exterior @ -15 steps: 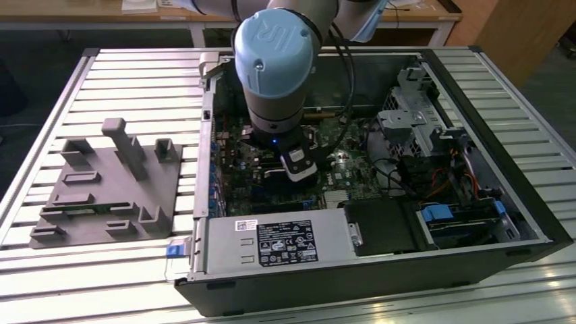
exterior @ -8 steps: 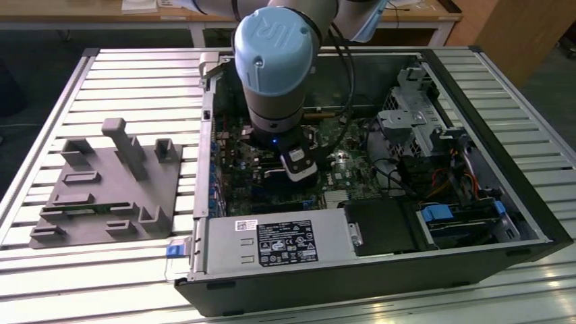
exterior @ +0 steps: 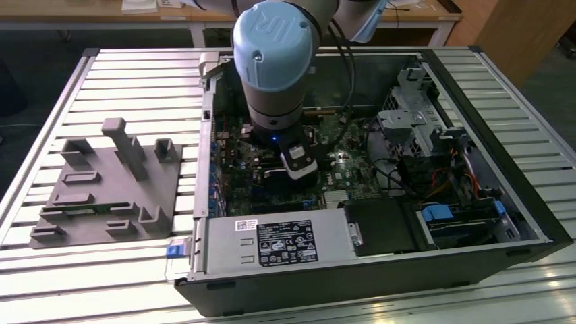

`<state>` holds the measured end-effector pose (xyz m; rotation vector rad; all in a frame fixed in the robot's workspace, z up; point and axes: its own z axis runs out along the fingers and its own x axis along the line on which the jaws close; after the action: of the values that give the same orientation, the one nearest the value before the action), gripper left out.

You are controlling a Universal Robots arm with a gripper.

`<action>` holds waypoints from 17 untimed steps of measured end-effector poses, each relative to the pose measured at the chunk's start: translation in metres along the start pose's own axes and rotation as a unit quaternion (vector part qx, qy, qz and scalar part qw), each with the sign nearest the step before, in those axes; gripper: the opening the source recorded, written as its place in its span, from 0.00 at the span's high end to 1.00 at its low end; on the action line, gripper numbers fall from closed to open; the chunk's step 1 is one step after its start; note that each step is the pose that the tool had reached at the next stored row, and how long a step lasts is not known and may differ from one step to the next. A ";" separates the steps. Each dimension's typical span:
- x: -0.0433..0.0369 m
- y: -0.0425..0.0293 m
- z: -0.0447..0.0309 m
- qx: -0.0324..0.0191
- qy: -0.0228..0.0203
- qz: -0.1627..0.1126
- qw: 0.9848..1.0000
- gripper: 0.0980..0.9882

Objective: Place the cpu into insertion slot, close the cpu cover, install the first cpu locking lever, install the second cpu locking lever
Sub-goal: 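Install the second cpu locking lever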

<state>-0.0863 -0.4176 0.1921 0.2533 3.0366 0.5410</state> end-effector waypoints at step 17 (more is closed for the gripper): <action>0.0108 0.0015 0.0060 -0.003 -0.019 -0.007 1.000 0.99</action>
<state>-0.0962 -0.4124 0.1868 0.2394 2.9980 0.5394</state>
